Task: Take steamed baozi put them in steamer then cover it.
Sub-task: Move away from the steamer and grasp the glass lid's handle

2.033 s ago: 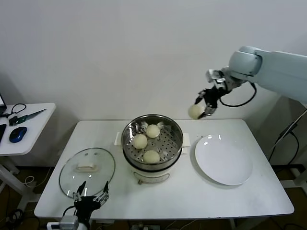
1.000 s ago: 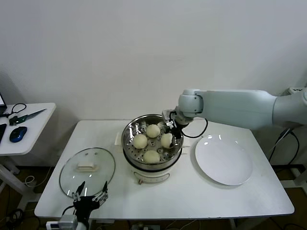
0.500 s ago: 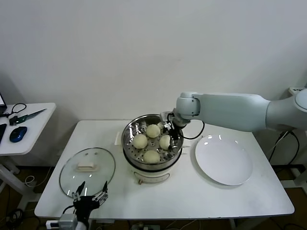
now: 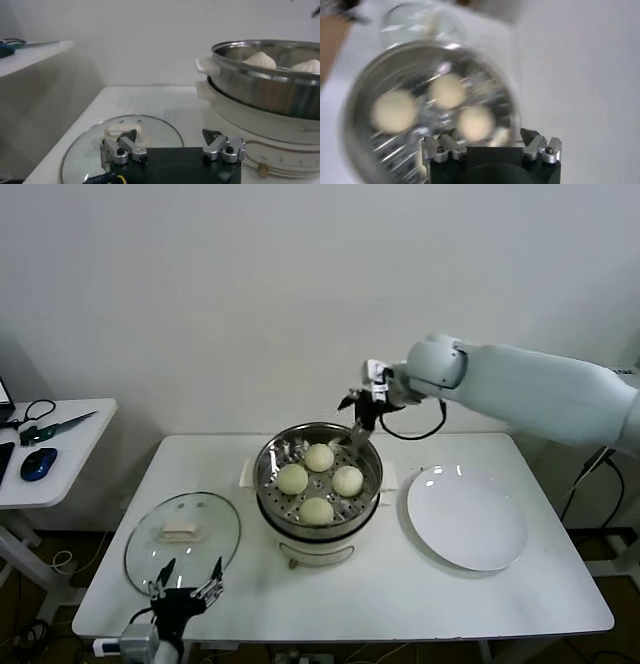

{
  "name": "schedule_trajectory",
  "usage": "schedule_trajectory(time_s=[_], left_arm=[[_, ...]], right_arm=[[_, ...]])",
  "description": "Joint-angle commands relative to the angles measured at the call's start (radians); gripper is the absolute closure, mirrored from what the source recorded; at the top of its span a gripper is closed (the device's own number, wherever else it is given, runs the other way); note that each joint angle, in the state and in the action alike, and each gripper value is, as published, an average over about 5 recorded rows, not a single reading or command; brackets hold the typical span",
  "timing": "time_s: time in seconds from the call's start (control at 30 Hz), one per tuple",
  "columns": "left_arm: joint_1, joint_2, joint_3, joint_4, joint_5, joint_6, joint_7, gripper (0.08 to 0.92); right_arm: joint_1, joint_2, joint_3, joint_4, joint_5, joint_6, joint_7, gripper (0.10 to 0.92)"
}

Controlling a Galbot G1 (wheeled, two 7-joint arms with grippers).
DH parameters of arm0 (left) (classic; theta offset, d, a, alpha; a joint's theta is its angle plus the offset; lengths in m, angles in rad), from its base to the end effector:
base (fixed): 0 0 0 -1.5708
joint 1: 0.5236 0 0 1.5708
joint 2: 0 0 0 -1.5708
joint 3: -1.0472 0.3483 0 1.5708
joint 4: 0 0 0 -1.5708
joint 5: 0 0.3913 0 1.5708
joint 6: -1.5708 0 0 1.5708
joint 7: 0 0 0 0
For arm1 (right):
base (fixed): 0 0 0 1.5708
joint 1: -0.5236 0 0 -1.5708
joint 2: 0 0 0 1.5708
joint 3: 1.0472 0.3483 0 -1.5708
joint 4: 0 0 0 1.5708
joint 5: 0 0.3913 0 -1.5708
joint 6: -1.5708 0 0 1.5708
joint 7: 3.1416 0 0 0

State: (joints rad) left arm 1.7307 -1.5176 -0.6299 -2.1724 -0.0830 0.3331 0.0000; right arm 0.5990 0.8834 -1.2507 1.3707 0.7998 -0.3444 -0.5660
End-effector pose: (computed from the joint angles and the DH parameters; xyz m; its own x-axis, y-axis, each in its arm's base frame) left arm 0.1699 0.0409 -0.2994 -0.9155 -0.0610 0.3976 -0.0555 0.9981 0.0254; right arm 0.5719 0.0199 -0.0345 -0.4678 -0.5426 0.6977 -0.8764 0.1826 -0.4456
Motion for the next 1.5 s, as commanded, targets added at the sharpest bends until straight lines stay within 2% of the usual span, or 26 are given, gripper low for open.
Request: schedule_trajectory(time_s=[0.03,0.13,0.23,0.37,0.5,0.73,0.87,0.93,1.03,1.17,1.3,1.5], left_arm=[[-0.040,0.023,-0.006,-0.004,-0.030,-0.007,-0.052,0.177],[-0.058,0.028,-0.008,-0.004,-0.051,-0.017,-0.074,0.177],[-0.076,0.031,-0.011,0.003,-0.041,-0.040,-0.082,0.177],[-0.096,0.043,-0.007,0.013,0.004,-0.072,-0.072,0.177],[-0.109,0.057,-0.005,0.031,0.064,-0.111,-0.062,0.177],[-0.109,0.072,-0.001,0.067,0.134,-0.191,-0.064,0.177],[-0.093,0.091,-0.004,0.086,0.278,-0.256,-0.079,0.177],[-0.085,0.110,-0.007,0.098,0.431,-0.289,-0.123,0.177],[-0.085,0.145,-0.014,0.142,0.733,-0.374,-0.238,0.177],[-0.106,0.175,-0.034,0.256,1.117,-0.480,-0.370,0.177],[-0.127,0.192,-0.030,0.376,1.293,-0.478,-0.420,0.177],[-0.179,0.198,-0.032,0.551,1.375,-0.455,-0.450,0.177]], right_arm=[[-0.533,-0.392,0.725,0.154,-0.019,0.026,0.407,0.203],[-0.876,-0.479,1.025,0.236,-0.051,0.063,0.441,0.203],[-1.313,-0.490,1.447,0.291,-0.095,0.099,0.447,0.203],[-1.782,-0.397,1.867,0.338,-0.167,0.174,0.426,0.203],[-2.051,-0.260,2.070,0.363,-0.190,0.282,0.392,0.203],[-2.223,-0.004,2.131,0.354,-0.226,0.517,0.346,0.203],[-2.246,0.094,2.085,0.337,-0.267,0.651,0.349,0.203],[-2.257,0.132,2.060,0.332,-0.275,0.691,0.359,0.203],[-2.269,0.181,2.016,0.317,-0.305,0.726,0.377,0.203],[-2.266,0.233,1.952,0.291,-0.326,0.751,0.401,0.203],[-2.261,0.274,1.904,0.287,-0.327,0.761,0.421,0.203],[-2.258,0.308,1.872,0.288,-0.335,0.773,0.436,0.203]])
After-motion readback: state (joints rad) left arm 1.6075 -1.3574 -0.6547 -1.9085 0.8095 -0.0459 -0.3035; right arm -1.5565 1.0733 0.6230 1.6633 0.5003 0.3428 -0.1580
